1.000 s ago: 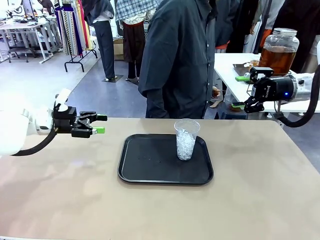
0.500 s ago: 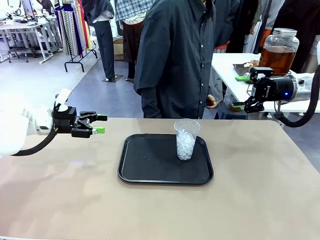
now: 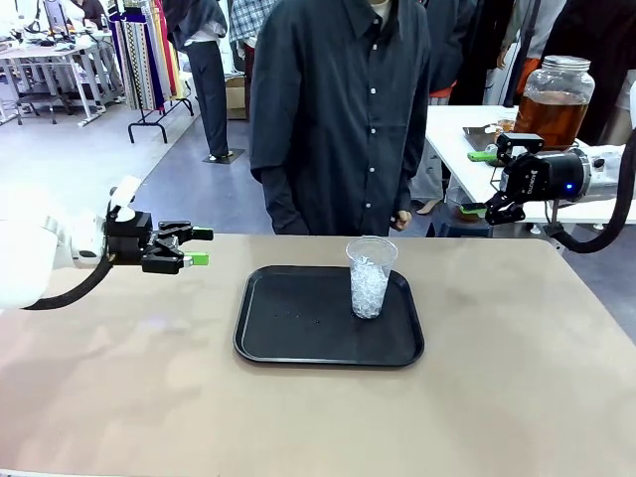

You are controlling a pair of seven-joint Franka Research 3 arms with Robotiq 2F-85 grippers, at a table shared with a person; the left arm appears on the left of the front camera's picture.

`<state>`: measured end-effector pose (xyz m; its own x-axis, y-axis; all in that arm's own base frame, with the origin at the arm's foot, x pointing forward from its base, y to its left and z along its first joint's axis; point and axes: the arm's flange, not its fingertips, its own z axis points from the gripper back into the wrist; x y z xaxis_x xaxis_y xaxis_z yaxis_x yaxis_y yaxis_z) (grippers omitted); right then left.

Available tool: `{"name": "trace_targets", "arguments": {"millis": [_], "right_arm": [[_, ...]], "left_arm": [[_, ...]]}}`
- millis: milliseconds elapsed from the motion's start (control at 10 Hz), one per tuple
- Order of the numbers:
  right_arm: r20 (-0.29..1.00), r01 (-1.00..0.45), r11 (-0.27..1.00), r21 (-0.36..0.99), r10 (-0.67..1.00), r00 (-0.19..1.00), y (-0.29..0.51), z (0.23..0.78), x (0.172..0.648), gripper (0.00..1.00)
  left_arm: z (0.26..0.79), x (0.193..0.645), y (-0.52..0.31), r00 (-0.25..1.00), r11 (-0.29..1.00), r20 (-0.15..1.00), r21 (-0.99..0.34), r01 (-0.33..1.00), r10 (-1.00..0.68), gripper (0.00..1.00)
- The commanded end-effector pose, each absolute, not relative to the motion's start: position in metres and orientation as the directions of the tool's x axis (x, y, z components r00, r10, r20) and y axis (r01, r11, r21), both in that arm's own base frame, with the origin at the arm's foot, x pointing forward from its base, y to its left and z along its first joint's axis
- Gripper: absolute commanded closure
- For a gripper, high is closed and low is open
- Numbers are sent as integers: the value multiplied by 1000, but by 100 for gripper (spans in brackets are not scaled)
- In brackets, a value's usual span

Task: Pour the drink into the iced cup.
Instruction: Pick up the iced cup indicated by the human and present it to them.

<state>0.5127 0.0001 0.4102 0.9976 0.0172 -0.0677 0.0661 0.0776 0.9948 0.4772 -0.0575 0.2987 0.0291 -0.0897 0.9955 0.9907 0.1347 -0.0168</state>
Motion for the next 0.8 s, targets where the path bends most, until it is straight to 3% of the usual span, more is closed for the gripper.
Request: {"name": "trace_targets", "arguments": {"millis": [0, 700], "right_arm": [[-64, 63, 79, 995, 15, 998, 1, 412, 513, 0], [-64, 63, 79, 995, 15, 998, 1, 412, 513, 0]], "left_arm": [[300, 478, -59, 29, 136, 995, -16, 991, -95, 0], [300, 478, -59, 29, 136, 995, -16, 991, -95, 0]]}}
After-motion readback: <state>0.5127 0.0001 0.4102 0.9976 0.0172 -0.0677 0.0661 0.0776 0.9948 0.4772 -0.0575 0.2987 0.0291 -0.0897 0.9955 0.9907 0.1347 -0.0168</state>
